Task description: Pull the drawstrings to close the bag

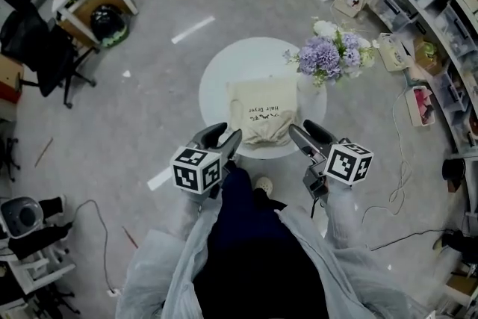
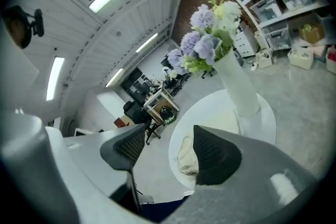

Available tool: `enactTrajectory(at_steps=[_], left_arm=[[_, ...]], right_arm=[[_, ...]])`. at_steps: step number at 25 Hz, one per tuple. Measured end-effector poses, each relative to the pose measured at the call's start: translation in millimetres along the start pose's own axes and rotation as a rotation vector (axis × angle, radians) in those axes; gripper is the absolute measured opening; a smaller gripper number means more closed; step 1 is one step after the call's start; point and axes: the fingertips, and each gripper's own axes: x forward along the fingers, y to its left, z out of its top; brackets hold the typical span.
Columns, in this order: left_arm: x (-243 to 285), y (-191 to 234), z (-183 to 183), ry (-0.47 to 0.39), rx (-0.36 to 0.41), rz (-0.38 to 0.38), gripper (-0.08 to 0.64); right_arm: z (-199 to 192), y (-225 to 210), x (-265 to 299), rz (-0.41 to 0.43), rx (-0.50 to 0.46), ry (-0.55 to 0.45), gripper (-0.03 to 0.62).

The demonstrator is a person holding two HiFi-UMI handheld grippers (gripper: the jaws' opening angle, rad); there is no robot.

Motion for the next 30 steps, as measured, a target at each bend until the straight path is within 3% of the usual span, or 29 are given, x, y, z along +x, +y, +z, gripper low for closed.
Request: enactTrajectory(at_steps=[5,13,15,17,30], left_arm=[[-10,-35,19,-0.098,0.089,-0.061,0.106],[-18,-63,25,-0.179,0.152,-0.143,0.015],[-21,-70,26,-0.208,0.16,-0.186,0.015],[-22,-77,26,-0.221,0.173,-0.207,0.015],[-9,-95,8,-0.17,0.221,-0.219,0.015]], right_arm=[[-1,35,-18,0.011,-0.199,-0.043,0.178],[-9,55,-41,-0.032,-0.526,-0.081,0.041],[-12,54,-46,-0.031,-0.543,-0.087,0.002],[-15,50,-50,-0.038,-0.54,-0.095,0.002],[-28,33,-59,-0.106,-0.473,-0.076,0.002]])
